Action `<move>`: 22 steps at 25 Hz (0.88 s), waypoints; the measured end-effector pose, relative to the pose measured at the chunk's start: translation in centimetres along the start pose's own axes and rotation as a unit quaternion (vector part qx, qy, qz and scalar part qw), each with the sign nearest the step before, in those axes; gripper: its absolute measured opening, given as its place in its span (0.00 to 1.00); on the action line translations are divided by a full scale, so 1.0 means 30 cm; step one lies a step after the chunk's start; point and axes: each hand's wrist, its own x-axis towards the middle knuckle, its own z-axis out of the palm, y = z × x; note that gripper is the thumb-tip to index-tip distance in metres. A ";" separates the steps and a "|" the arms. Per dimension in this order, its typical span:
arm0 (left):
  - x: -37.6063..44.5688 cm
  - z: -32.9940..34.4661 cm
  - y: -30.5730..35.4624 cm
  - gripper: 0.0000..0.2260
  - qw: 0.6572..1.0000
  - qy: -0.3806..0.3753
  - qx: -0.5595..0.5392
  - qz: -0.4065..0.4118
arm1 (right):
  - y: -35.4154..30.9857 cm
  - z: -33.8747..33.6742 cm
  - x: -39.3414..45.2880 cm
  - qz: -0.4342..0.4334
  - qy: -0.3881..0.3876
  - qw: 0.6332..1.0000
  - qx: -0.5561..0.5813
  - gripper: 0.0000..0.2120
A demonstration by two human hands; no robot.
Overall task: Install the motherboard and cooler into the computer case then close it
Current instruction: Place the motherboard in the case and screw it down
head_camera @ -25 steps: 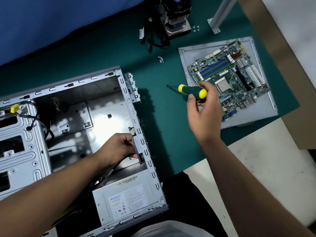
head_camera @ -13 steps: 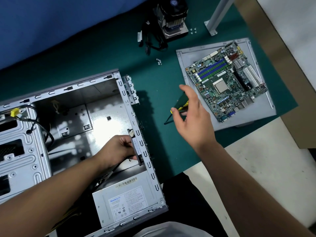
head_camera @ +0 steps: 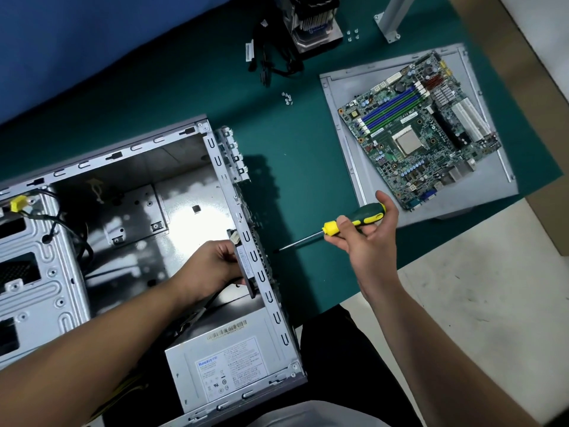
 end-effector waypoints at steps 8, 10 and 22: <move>0.001 0.004 -0.005 0.04 1.000 0.008 -0.008 -0.003 | 0.001 0.019 -0.021 0.013 -0.005 1.000 0.007 0.33; 0.000 0.005 -0.005 0.04 1.000 0.009 -0.012 -0.004 | -0.001 0.017 -0.021 0.014 -0.005 1.000 0.008 0.33; -0.001 0.007 -0.003 0.04 1.000 0.007 -0.021 0.001 | 0.034 0.003 -0.026 0.032 0.002 0.999 0.033 0.33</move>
